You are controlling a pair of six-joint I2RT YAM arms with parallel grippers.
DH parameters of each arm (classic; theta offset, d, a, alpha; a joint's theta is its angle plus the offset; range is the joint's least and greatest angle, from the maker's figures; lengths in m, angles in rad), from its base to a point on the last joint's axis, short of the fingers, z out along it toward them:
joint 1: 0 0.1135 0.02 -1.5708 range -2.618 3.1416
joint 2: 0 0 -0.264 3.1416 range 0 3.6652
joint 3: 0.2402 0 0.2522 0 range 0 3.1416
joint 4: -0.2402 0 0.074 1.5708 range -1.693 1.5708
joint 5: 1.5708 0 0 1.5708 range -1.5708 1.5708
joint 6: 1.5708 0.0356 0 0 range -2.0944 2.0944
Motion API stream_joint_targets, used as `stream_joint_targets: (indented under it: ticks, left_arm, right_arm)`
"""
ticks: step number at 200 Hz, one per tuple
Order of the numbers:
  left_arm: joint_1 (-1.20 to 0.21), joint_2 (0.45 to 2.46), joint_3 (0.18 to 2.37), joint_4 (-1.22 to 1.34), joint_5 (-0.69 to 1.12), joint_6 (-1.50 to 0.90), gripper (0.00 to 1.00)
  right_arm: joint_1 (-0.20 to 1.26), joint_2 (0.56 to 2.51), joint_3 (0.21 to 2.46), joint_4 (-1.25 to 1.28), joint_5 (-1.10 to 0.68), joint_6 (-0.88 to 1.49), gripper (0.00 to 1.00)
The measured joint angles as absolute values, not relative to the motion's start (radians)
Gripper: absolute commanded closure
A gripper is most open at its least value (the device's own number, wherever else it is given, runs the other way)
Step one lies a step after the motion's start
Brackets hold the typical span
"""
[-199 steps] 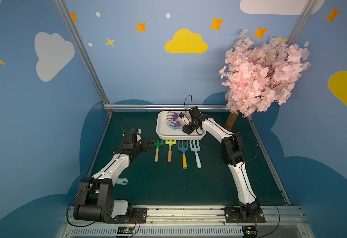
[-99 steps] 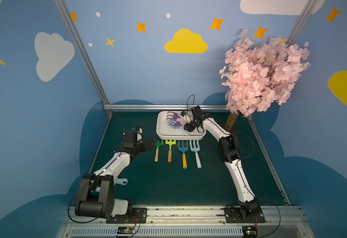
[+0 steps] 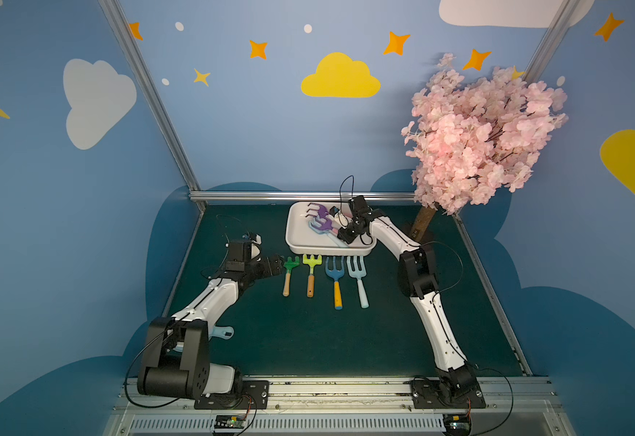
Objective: Take the hand rake out of the storage box
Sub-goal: Pick up the rake from the storage box.
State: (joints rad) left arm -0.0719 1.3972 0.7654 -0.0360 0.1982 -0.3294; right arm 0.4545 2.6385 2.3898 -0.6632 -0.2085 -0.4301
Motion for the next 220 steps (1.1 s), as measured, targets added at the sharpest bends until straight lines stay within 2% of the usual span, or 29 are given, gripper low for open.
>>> stream_joint_targets:
  ticks: [24,111,154,180,220]
  left_arm:
    - [-0.072,1.397,0.765,-0.036,0.226,-0.341,0.00]
    - [-0.072,1.249,0.724,-0.033,0.270,-0.398,0.00]
    - [-0.077,1.206,0.706,-0.031,0.274,-0.447,0.00]
    - [-0.136,1.216,0.712,-0.016,0.244,-0.505,0.00]
    - [-0.370,1.356,0.845,0.020,0.131,-0.585,0.02]
  right_arm:
    - [0.459,2.628,2.367,-0.648,-0.211,-0.431,1.00]
    - [0.466,2.408,2.188,-0.591,-0.256,-0.417,1.00]
    - [0.474,2.297,2.080,-0.519,-0.281,-0.258,1.00]
    - [0.477,2.141,1.851,-0.457,-0.308,-0.099,1.00]
    - [0.493,1.805,1.323,-0.163,-0.303,0.134,1.00]
